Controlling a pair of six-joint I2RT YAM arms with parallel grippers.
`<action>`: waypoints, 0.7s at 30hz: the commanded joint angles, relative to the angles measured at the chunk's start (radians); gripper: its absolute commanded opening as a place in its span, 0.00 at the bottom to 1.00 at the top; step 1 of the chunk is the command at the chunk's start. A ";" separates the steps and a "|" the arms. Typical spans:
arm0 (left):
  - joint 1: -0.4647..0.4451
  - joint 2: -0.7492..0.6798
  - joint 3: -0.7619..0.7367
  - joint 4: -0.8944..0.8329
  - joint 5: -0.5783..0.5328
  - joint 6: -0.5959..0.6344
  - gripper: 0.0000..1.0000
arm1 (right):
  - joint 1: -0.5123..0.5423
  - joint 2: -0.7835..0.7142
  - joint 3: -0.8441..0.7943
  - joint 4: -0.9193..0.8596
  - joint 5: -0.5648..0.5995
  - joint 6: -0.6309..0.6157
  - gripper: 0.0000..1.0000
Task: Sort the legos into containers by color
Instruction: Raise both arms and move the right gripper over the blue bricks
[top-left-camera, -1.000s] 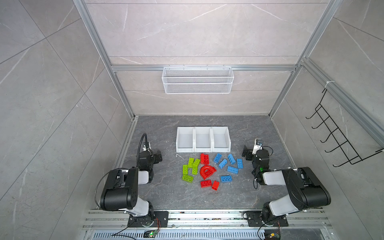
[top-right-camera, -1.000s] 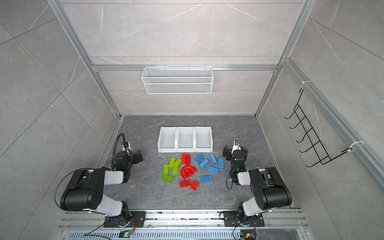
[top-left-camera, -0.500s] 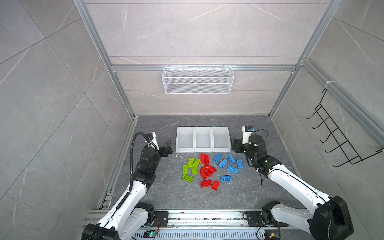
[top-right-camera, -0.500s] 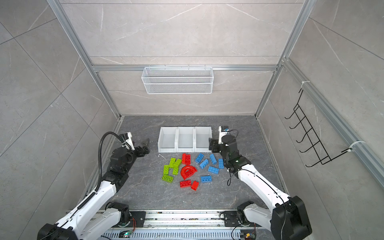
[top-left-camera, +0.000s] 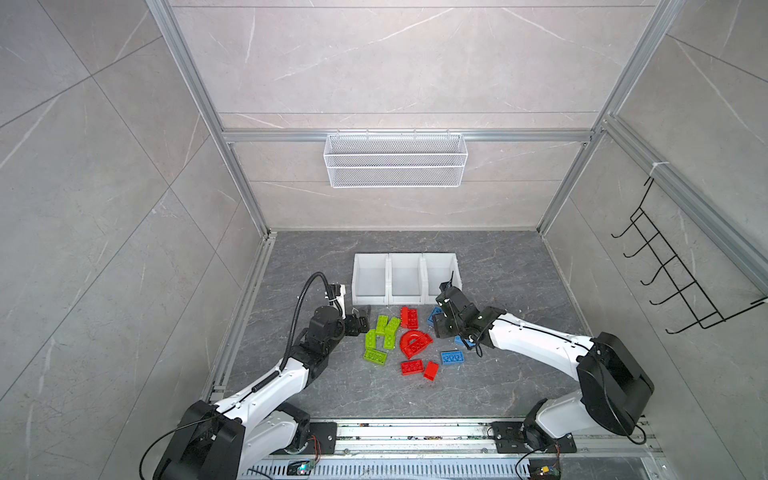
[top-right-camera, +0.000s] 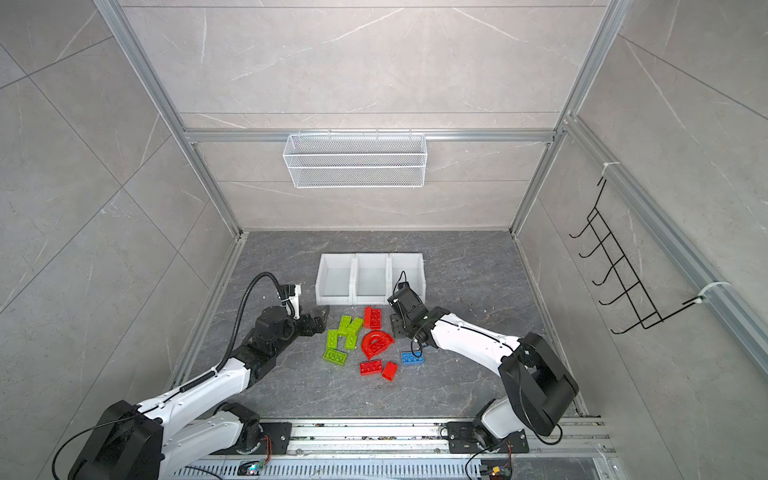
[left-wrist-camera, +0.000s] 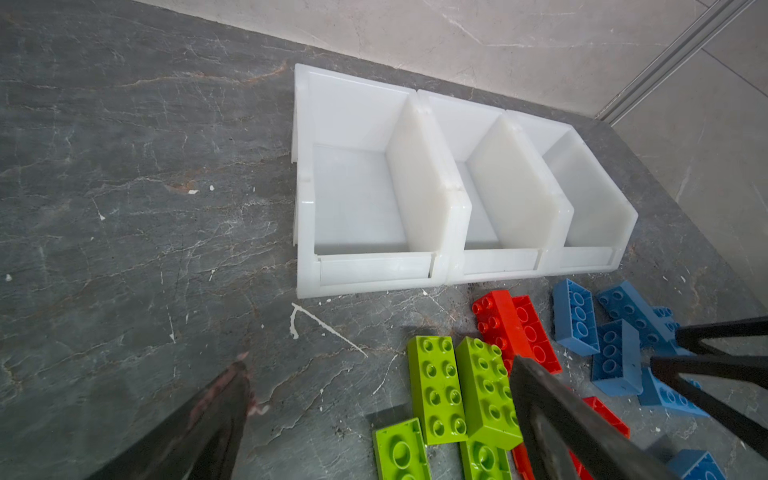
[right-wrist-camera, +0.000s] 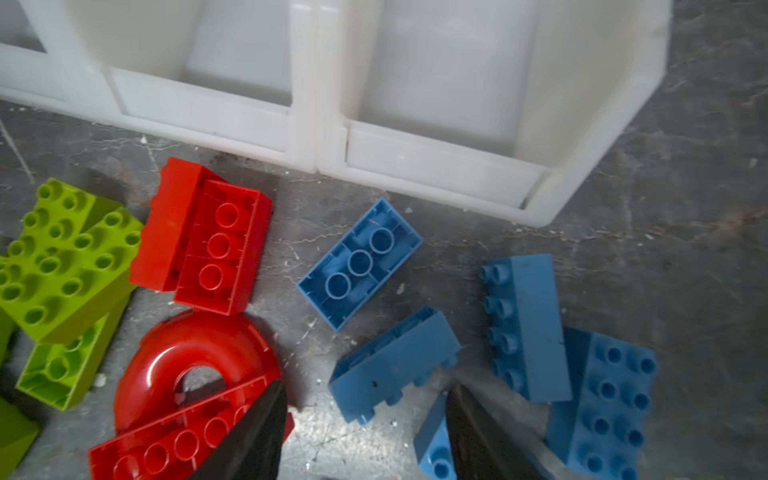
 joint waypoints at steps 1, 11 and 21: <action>-0.004 -0.035 0.005 0.035 -0.002 0.027 1.00 | -0.042 -0.017 0.044 -0.071 0.072 -0.023 0.60; -0.004 -0.118 -0.020 0.018 -0.034 0.030 1.00 | -0.206 0.045 0.088 -0.111 -0.041 -0.132 0.55; -0.004 -0.141 -0.030 0.003 -0.073 0.042 1.00 | -0.254 0.177 0.140 -0.098 -0.109 -0.164 0.51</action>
